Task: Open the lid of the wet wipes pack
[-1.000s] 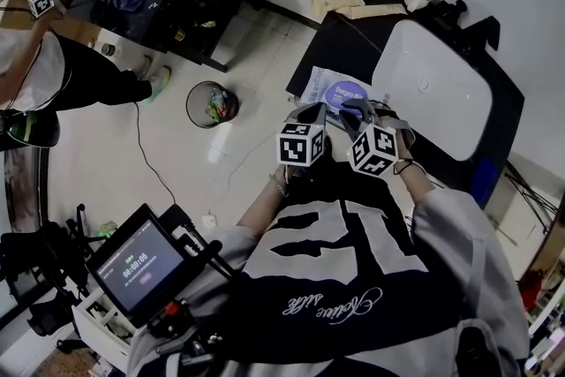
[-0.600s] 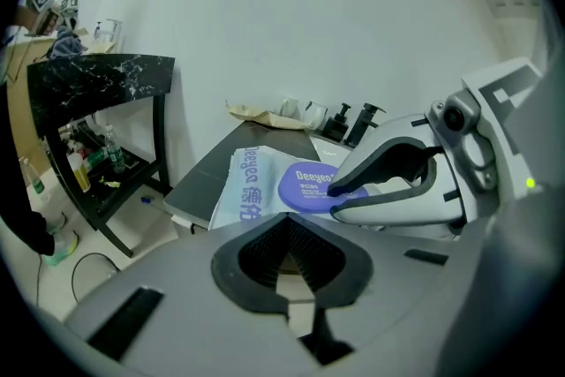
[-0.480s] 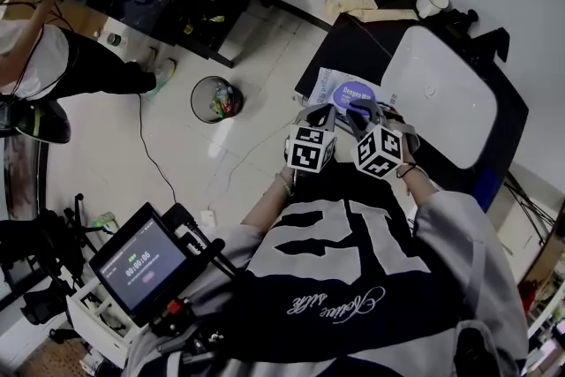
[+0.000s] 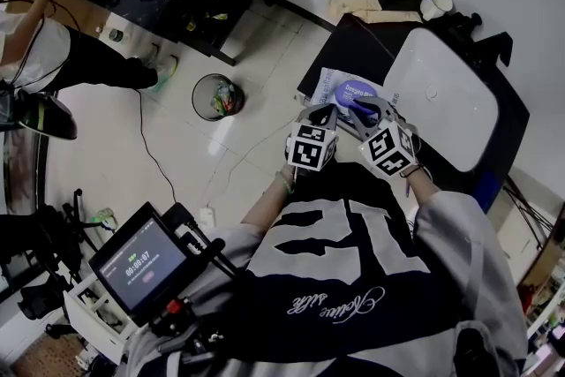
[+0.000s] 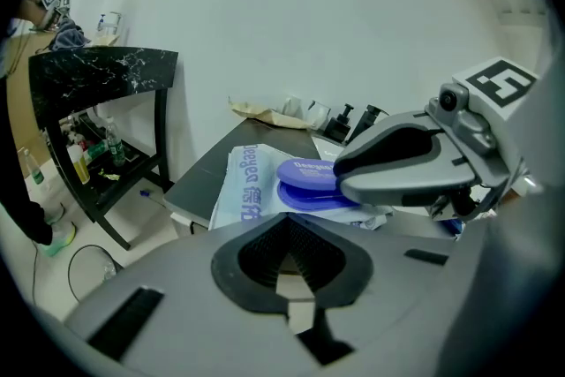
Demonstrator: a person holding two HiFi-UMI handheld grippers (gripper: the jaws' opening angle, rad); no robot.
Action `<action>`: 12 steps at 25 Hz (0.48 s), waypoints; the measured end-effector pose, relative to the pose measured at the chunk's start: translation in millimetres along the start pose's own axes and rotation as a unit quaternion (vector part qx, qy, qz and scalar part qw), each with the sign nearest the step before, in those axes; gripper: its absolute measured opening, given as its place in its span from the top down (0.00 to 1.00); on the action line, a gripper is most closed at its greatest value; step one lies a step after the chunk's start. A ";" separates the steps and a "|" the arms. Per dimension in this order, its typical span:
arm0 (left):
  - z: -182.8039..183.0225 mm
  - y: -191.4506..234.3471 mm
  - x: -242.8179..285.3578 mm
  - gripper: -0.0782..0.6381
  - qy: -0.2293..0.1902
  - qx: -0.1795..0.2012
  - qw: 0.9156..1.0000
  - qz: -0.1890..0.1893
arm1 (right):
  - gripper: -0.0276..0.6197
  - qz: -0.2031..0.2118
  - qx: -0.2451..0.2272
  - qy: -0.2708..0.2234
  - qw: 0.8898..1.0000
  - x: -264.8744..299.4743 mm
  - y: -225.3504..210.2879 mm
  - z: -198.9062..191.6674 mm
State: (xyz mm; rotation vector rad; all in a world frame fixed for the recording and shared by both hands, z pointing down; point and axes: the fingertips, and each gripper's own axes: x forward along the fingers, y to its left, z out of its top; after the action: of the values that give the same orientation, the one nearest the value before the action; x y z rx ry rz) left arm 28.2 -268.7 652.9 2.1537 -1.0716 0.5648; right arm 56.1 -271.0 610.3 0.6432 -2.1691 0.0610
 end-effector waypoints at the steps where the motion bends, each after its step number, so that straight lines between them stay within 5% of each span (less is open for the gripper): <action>1: -0.3 0.2 -0.1 0.89 0.000 -0.001 1.000 0.000 | 0.87 -0.001 0.014 -0.014 1.000 -3.0 -4.2 6.2; 12: 1.7 1.8 0.6 0.89 -0.002 -0.015 1.000 -0.008 | 0.88 -0.038 0.048 -0.067 0.996 -15.3 -66.5 41.9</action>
State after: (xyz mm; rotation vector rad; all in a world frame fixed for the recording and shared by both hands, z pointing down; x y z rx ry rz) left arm 27.2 -271.1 652.8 2.1357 -1.0583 0.5342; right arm 64.5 -333.1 560.4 0.8047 -2.2780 0.0832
